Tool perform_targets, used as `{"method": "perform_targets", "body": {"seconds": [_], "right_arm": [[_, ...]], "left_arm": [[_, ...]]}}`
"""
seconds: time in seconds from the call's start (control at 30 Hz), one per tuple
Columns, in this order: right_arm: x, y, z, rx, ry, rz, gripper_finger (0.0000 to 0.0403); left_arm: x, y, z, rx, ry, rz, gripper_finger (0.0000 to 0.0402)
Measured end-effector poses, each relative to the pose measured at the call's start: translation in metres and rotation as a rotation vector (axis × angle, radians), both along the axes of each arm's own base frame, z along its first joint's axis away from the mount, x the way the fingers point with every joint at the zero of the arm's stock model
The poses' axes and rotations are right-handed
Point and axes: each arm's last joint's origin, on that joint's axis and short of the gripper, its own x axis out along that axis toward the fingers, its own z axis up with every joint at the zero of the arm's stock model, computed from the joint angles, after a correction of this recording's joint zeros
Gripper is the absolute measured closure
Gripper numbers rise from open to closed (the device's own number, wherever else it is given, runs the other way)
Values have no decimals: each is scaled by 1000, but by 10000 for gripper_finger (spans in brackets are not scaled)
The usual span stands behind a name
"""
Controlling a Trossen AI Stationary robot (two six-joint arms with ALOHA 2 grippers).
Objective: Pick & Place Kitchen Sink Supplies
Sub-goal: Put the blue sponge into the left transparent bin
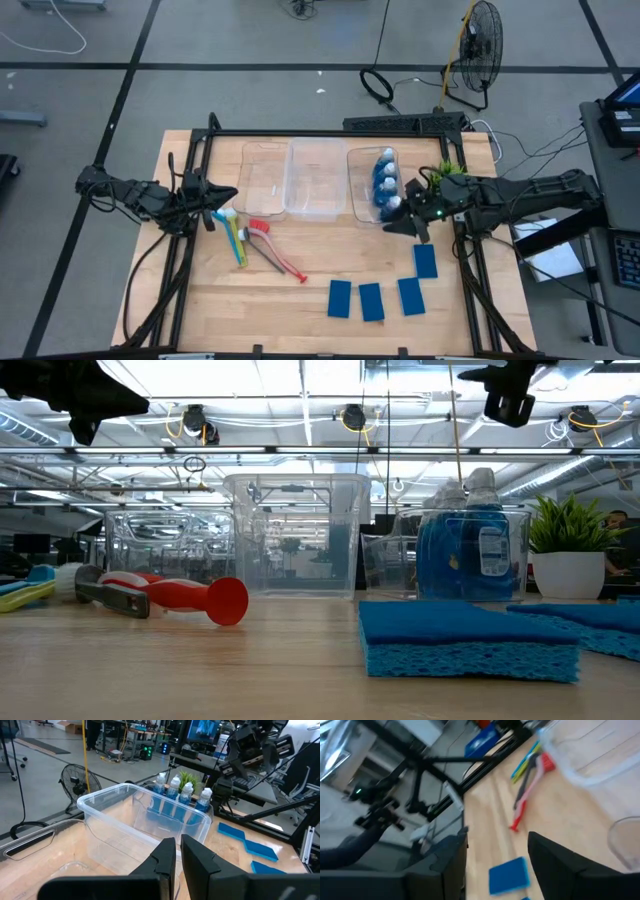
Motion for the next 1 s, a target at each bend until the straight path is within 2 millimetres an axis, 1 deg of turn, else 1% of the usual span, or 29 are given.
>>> {"method": "perform_targets", "body": {"seconds": [0.17,0.43,0.53,0.67,0.8,1.0], "right_arm": [[-1,7,1,13,-6,91,238],[-4,20,1,43,4,157,288],[-5,26,1,60,4,185,298],[-4,34,5,66,-42,225,309],[0,42,8,52,-100,267,321],[8,53,5,35,-119,311,341]], "left_arm": [[0,0,0,0,0,0,369],[0,0,0,0,0,0,369],[0,0,0,0,0,0,369],[0,0,0,0,0,0,369],[0,0,0,0,0,0,369],[0,0,0,5,1,0,369]]}}
